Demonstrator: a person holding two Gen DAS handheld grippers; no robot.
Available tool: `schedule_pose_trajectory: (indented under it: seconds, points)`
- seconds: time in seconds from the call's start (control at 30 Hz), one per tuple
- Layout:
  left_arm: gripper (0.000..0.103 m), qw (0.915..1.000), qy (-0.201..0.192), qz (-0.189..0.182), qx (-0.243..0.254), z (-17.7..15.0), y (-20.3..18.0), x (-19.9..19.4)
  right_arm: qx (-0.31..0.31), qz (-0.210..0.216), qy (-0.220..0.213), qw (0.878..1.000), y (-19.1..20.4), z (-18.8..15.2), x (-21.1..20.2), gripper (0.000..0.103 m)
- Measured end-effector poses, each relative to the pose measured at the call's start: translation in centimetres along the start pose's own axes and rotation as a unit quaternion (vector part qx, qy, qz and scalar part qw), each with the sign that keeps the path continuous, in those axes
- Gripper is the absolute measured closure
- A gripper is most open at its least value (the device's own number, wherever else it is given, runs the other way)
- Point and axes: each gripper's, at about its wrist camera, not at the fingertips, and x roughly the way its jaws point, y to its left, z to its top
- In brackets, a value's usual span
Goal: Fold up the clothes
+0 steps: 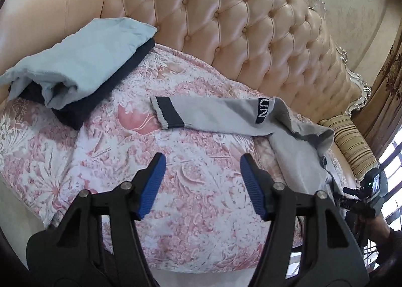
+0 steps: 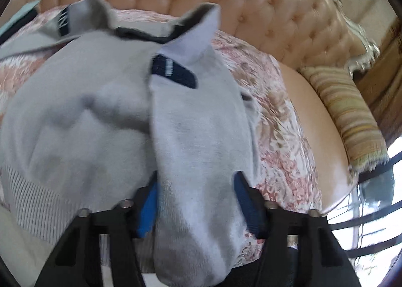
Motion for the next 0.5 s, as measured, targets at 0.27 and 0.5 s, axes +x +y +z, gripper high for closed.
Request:
schedule_pose_trajectory:
  seconds: [0.27,0.5]
  points:
    - [0.040,0.9997,0.007,-0.002,-0.022,-0.1,0.9,0.3,0.038,-0.016,-0.033,0.999,-4.2,2.9,-1.2,0.089]
    - [0.040,0.9996,0.020,0.000,-0.020,-0.1,0.9,0.9,0.029,-0.077,-0.077,0.994,-10.6,11.4,-0.7,0.091]
